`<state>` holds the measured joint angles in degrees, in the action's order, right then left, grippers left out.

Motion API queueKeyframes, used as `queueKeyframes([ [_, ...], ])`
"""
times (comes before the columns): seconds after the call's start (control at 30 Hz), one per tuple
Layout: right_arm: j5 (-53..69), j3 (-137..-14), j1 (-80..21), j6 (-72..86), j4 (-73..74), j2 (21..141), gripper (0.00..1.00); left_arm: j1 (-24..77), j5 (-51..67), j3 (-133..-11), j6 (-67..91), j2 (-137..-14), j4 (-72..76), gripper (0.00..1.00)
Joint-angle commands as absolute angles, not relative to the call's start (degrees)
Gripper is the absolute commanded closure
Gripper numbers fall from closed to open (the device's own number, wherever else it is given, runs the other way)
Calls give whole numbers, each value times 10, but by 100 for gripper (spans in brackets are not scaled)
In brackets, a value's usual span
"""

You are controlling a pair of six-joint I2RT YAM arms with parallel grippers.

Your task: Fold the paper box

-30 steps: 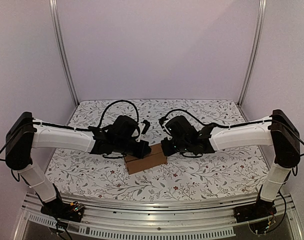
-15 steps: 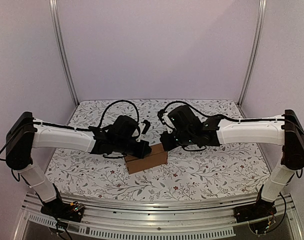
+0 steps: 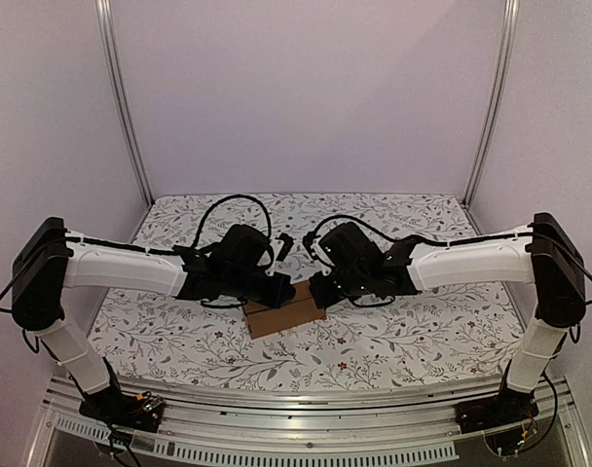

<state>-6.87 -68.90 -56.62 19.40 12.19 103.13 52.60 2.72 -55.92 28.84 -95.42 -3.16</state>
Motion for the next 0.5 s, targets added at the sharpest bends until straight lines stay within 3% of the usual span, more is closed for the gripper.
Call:
queueKeyframes([
  [0.0, -76, -654, -570, 199, 158, 1039, 100, 533, 38, -553, 293, -972, -81, 97],
  [0.23, -95, -657, -570, 196, 172, 1040, 100, 531, 33, -558, 300, -918, -89, 88],
  [0.47, -96, -669, -570, 196, 183, 1049, 100, 527, -6, -567, 305, -847, -173, 88],
])
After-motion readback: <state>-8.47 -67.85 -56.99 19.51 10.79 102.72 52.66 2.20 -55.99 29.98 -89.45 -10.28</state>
